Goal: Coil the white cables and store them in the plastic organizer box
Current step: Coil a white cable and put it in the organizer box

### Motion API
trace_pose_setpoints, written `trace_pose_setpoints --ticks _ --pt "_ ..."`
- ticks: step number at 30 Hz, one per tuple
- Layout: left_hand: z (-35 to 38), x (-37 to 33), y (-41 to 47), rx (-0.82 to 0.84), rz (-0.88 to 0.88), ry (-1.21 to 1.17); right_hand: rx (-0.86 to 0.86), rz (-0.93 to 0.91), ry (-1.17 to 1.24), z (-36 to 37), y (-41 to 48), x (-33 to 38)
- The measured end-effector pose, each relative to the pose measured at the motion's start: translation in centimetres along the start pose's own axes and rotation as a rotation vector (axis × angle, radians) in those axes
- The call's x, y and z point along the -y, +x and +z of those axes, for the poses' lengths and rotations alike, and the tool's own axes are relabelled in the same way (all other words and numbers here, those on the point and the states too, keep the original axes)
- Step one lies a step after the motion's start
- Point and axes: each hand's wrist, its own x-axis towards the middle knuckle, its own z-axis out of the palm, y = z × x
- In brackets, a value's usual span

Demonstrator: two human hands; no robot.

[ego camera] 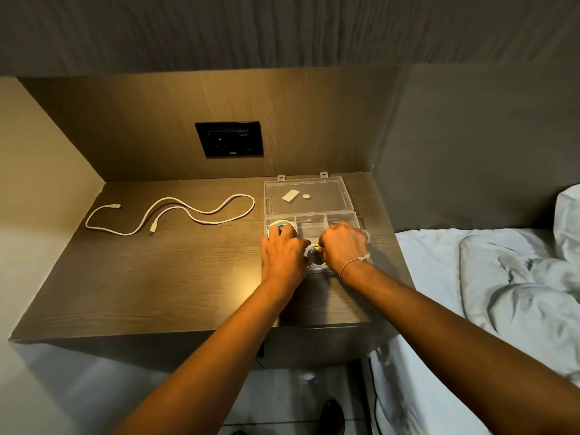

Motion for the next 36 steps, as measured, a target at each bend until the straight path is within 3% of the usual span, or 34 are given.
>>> trace_pose_setpoints --ticks 5,10,21,36 --pt "-0.7 0.0 1.0 0.069 0.027 0.154 0.172 -0.211 0.035 -1.2 0.1 -1.7" --pt "-0.7 -0.4 1.5 0.085 0.029 0.227 0.314 -0.293 0.002 -3.1 0.7 -2.8" --pt "-0.7 -0.3 1.7 0.139 0.061 0.254 0.197 -0.322 -0.339 -2.3 1.1 0.4" --pt "-0.9 0.1 2.1 0.240 0.008 0.176 0.230 -0.268 -0.227 -2.5 0.9 -0.2"
